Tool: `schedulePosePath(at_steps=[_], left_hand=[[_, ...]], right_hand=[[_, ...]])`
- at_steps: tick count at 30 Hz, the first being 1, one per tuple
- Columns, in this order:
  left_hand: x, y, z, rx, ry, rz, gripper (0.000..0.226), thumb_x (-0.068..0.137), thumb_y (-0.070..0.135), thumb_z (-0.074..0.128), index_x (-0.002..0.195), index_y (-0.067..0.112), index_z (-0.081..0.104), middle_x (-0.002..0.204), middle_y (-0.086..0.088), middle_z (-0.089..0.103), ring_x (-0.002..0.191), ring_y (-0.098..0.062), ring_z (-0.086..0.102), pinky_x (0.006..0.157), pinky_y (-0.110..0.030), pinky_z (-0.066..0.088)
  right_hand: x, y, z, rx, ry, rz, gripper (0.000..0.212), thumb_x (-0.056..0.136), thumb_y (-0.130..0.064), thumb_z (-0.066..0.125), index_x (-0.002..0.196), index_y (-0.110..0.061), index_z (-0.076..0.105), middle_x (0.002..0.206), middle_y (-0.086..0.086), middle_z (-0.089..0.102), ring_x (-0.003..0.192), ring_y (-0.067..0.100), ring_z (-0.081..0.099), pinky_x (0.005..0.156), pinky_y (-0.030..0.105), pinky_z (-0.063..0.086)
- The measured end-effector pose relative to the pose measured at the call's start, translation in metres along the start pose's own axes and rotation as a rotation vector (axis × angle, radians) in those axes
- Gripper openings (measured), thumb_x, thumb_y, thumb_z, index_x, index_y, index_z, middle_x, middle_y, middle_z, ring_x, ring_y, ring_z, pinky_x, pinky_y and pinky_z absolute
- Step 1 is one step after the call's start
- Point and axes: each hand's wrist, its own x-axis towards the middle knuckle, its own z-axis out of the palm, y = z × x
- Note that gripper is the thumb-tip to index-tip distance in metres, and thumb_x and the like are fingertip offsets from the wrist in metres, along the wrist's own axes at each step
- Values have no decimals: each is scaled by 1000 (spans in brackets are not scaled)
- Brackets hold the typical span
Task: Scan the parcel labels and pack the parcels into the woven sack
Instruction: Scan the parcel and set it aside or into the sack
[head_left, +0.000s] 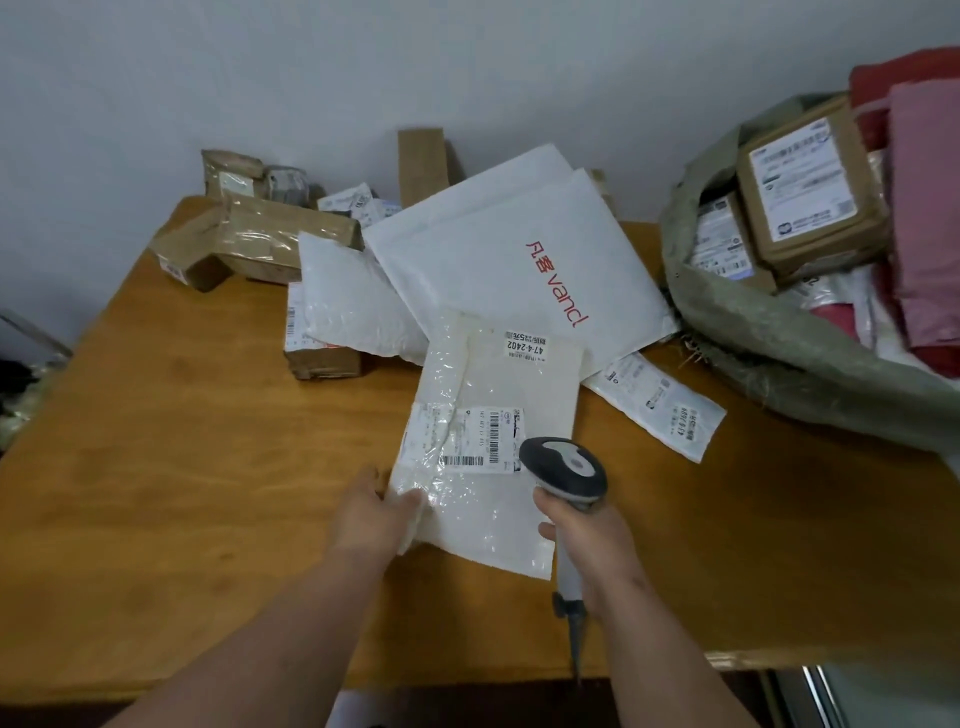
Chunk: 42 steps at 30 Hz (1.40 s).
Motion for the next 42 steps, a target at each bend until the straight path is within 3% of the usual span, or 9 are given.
schedulePosePath(at_steps=[3,6,10,20,24,26,33,38,42], left_hand=[[1,7,4,-111,-102,-125,50,88,30,74,131,15,55,108,-5,66,85,-30,70,62,-44,62],[-5,14,8,-192,-177,-179,31,90,21,73,117,9,63,97,-7,69,78,-30,70,44,-34,56],[-9,19,9,-353,-205,-221,12,94,13,67,106,13,63,102,-13,70,86,-38,69,54,-48,60],[-28,30,2,-556,-133,-96,11,94,14,66,104,19,63,103,-12,71,88,-37,70,54,-43,58],[-39,47,-8,-516,-95,18,9,94,16,67,100,23,65,97,-8,72,69,-24,73,47,-31,55],[-43,56,-14,-491,-93,78,12,95,17,66,106,22,67,98,-8,73,74,-26,74,53,-34,58],[-67,81,-25,-509,-98,201,14,96,23,65,110,24,65,100,-5,73,87,-28,72,59,-37,57],[-77,87,-23,-627,-90,198,13,96,24,64,108,24,69,98,-8,74,88,-33,70,59,-39,56],[-83,89,-21,-676,-82,201,15,96,24,65,110,22,70,99,-9,75,91,-35,69,63,-41,56]], right_hand=[[0,-2,0,-20,-8,6,16,84,-33,77,79,-29,62,86,2,72,98,25,71,74,30,52],[1,-4,-2,-2,-6,15,17,84,-33,78,80,-30,62,81,-9,69,94,21,70,65,28,47],[-2,-9,-5,25,0,7,17,83,-34,79,84,-30,63,84,-8,70,92,18,69,67,28,48],[-19,-40,-28,42,-50,-186,18,82,-30,81,95,-27,69,70,-10,73,77,15,68,65,27,49],[-33,-61,-37,-79,-121,-295,10,82,-28,80,86,-24,71,65,-10,71,68,6,66,54,12,46],[-41,-69,-39,-128,-163,-334,10,82,-26,80,88,-27,72,63,-17,69,65,-1,64,51,8,44],[-65,-90,-48,-57,-241,-372,29,76,-29,83,102,-34,72,85,-16,76,85,6,69,65,18,51],[-71,-93,-56,31,-243,-336,51,51,-50,81,97,-29,72,69,-7,72,76,16,67,71,33,55],[-75,-95,-62,75,-276,-337,49,54,-44,83,98,-24,73,68,-6,70,73,16,65,71,33,54]])
